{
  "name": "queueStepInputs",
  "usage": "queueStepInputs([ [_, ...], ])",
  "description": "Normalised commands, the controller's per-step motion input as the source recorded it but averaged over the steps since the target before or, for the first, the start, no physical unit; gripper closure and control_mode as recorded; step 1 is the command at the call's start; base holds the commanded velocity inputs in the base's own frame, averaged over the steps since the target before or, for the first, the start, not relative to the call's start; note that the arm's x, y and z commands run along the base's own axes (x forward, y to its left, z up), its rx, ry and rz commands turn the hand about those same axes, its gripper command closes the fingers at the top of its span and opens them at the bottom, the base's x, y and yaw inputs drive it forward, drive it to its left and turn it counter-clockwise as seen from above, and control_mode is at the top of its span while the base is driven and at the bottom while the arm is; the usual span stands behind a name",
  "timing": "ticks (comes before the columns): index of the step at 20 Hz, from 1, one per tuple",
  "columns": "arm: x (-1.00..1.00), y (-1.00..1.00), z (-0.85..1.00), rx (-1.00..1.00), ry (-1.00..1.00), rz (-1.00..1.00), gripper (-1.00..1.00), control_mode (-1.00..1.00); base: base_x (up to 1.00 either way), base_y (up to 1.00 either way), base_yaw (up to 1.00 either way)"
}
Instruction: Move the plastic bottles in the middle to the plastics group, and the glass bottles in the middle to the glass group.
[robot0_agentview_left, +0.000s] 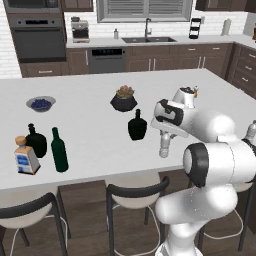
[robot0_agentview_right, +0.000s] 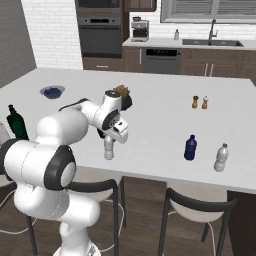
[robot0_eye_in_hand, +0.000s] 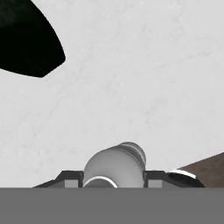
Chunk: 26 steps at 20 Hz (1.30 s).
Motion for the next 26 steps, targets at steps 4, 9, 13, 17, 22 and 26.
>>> queueStepInputs([
  [4, -0.34, -0.9, 0.12, 0.0, 0.0, 0.0, 1.0, -1.0, 0.0, 0.0, 0.0],
  [9, -0.11, -0.85, 0.2, -0.01, 0.0, 0.0, 1.0, -1.0, 0.0, 0.0, 0.0],
  [13, 0.0, -0.84, 0.23, 0.0, 0.0, -0.02, 1.0, -1.0, 0.0, 0.0, 0.0],
  [17, 0.0, -0.86, 0.12, -0.02, -0.04, -0.05, 1.0, -1.0, 0.0, 0.0, 0.0],
  [22, 0.0, -0.85, 0.02, -0.03, 0.0, -0.09, 1.0, -1.0, 0.0, 0.0, 0.0],
  [26, 0.03, -0.78, 0.0, -0.03, 0.0, -0.09, 1.0, -1.0, 0.0, 0.0, 0.0],
])
